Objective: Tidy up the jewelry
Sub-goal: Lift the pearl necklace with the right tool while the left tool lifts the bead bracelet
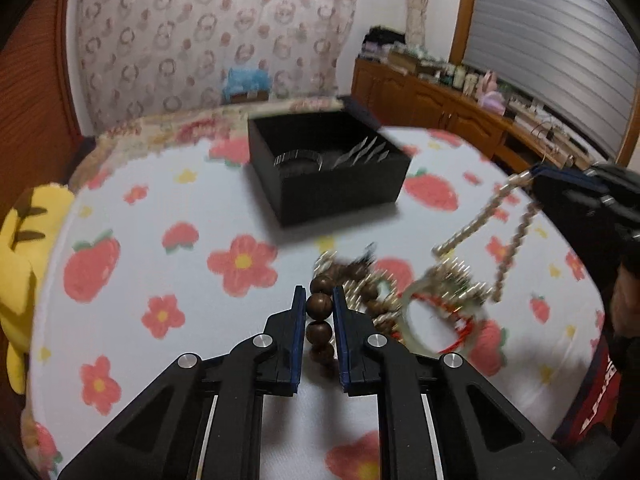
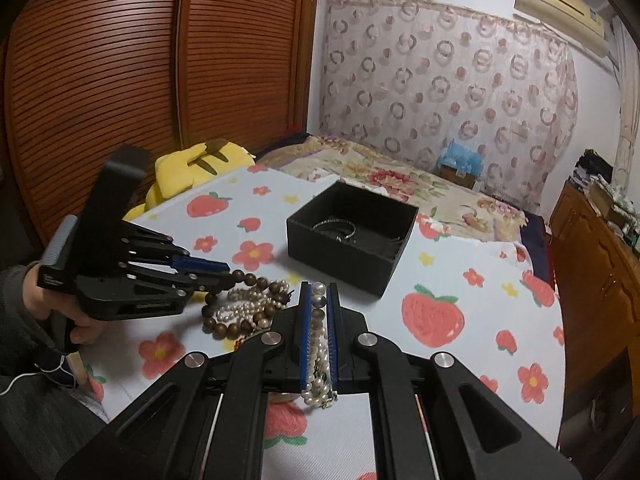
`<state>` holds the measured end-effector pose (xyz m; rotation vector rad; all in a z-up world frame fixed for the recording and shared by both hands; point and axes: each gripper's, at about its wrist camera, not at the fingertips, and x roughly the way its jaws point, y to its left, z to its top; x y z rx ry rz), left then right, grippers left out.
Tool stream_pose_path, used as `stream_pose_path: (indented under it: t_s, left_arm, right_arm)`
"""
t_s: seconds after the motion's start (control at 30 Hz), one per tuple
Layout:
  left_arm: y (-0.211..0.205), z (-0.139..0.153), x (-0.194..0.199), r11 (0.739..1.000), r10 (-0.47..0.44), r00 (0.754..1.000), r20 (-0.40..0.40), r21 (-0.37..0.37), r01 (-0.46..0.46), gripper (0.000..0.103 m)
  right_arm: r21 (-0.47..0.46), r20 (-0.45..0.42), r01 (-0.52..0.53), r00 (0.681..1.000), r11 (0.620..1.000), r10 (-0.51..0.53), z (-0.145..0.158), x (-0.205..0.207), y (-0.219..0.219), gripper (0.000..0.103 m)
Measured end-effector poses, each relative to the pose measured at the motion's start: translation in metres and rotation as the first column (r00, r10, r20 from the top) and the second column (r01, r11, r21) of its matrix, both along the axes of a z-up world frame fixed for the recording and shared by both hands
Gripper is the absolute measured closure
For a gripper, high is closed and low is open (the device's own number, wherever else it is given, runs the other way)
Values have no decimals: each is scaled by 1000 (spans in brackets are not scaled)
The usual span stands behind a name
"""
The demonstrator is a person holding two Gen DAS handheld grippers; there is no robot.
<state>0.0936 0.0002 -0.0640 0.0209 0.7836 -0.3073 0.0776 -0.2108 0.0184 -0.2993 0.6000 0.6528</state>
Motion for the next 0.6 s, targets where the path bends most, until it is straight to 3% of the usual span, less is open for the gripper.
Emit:
stream_pose_path:
  t_s: [0.17, 0.6]
  left_arm:
    - [-5, 37, -11, 999, -19, 996, 84, -27, 21, 91]
    - [-7, 91, -16, 997, -43, 983, 177, -50, 53, 91]
  right_arm:
    - [11, 24, 0, 1000, 1000, -1, 13, 0, 1, 95]
    - [21, 46, 9, 999, 1000, -10, 26, 5, -1, 95]
